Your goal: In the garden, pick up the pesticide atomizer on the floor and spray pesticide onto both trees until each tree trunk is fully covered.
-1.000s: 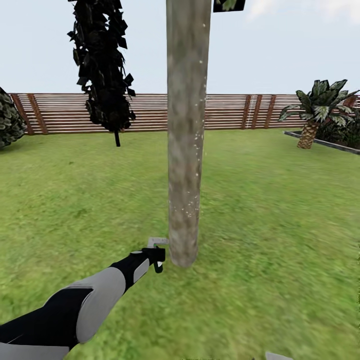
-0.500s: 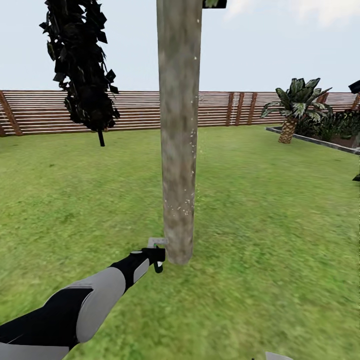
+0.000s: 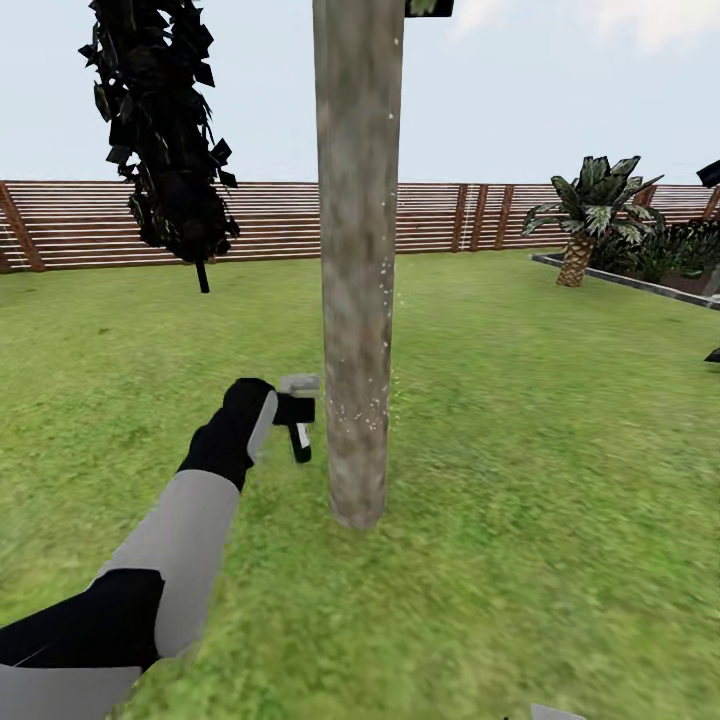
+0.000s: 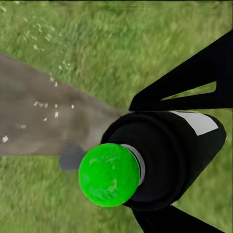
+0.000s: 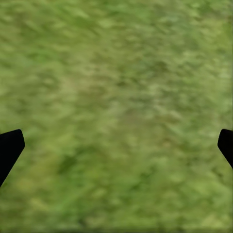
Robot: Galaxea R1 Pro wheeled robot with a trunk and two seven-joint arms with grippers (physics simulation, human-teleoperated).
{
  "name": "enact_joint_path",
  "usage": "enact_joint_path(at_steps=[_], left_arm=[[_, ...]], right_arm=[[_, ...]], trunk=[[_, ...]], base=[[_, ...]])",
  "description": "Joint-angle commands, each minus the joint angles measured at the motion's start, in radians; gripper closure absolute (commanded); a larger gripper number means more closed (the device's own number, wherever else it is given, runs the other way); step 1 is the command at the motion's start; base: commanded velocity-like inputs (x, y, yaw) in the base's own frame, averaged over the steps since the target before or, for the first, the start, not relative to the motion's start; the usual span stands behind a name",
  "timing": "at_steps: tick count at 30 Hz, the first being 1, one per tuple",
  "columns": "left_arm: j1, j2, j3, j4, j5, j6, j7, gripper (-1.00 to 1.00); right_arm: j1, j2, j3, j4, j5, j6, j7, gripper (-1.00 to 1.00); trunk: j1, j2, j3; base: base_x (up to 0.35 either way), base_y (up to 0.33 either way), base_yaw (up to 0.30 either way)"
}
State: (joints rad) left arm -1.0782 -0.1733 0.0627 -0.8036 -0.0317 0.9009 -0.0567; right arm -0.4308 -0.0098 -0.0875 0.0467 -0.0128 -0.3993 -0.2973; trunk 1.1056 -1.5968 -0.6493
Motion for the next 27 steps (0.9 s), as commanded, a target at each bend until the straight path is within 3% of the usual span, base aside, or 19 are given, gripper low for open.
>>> enact_joint_path(at_steps=[1, 3, 6, 9, 11, 13, 14, 17, 21, 23, 25, 27], left_arm=[[-0.015, -0.001, 0.005, -0.004, 0.001, 0.017, -0.006, 1.00], [-0.067, -0.001, 0.005, -0.007, 0.030, 0.043, -0.007, 1.00], [-0.197, -0.001, 0.005, 0.066, 0.049, 0.070, -0.008, 1.00], [-0.397, -0.001, 0.005, 0.190, 0.057, 0.077, -0.008, 1.00], [-0.485, -0.001, 0.006, 0.224, 0.076, 0.079, -0.008, 1.00], [-0.546, -0.001, 0.006, 0.252, 0.092, 0.081, -0.008, 1.00], [-0.610, -0.001, 0.007, 0.293, 0.101, 0.082, -0.008, 1.00], [-0.732, -0.001, 0.008, 0.373, 0.109, 0.082, -0.008, 1.00], [-0.861, -0.001, 0.013, 0.404, 0.111, 0.084, -0.008, 1.00], [-0.898, -0.001, 0.037, 0.407, 0.111, 0.084, -0.008, 1.00], [-0.920, -0.001, 0.128, 0.409, 0.111, 0.084, -0.008, 1.00], [-0.926, -0.001, 0.182, 0.409, 0.111, 0.084, -0.008, 1.00]], right_arm=[[-0.002, 0.000, -0.007, 0.004, -0.001, -0.010, 0.003, -1.00], [-0.002, 0.000, -0.007, 0.005, -0.001, -0.009, 0.003, -1.00], [-0.002, 0.001, -0.006, 0.005, -0.001, -0.009, 0.003, -1.00], [-0.002, 0.001, -0.006, 0.005, -0.001, -0.009, 0.003, -1.00], [-0.002, 0.000, -0.006, 0.005, -0.001, -0.009, 0.002, -1.00], [-0.002, 0.001, -0.006, 0.005, -0.001, -0.009, 0.003, -1.00], [-0.002, 0.001, -0.006, 0.005, -0.001, -0.009, 0.003, -1.00], [-0.002, 0.001, -0.006, 0.005, -0.001, -0.009, 0.003, -1.00], [-0.002, 0.001, -0.006, 0.005, -0.001, -0.009, 0.003, -1.00], [-0.002, 0.001, -0.006, 0.005, -0.001, -0.009, 0.002, -1.00], [-0.002, 0.001, -0.006, 0.005, -0.001, -0.009, 0.002, -1.00], [-0.002, 0.001, -0.006, 0.005, -0.001, -0.009, 0.002, -1.00]], trunk=[[0.000, 0.000, -0.001], [0.000, 0.000, -0.001], [0.000, 0.000, -0.001], [0.000, 0.000, -0.001], [0.000, 0.000, -0.001], [0.000, 0.000, -0.001], [0.000, 0.000, -0.001], [0.000, 0.000, -0.001], [0.000, 0.000, -0.001], [0.000, 0.000, -0.001], [0.000, 0.000, -0.001], [0.000, 0.000, -0.001]], base=[[0.000, 0.000, 0.000], [0.000, 0.000, 0.000], [0.000, 0.000, 0.000], [0.000, 0.000, 0.000], [0.000, 0.000, 0.000], [0.000, 0.000, 0.000], [0.000, 0.000, 0.000], [0.000, 0.000, 0.000], [0.000, 0.000, 0.000], [0.000, 0.000, 0.000], [0.000, 0.000, 0.000], [0.000, 0.000, 0.000]])
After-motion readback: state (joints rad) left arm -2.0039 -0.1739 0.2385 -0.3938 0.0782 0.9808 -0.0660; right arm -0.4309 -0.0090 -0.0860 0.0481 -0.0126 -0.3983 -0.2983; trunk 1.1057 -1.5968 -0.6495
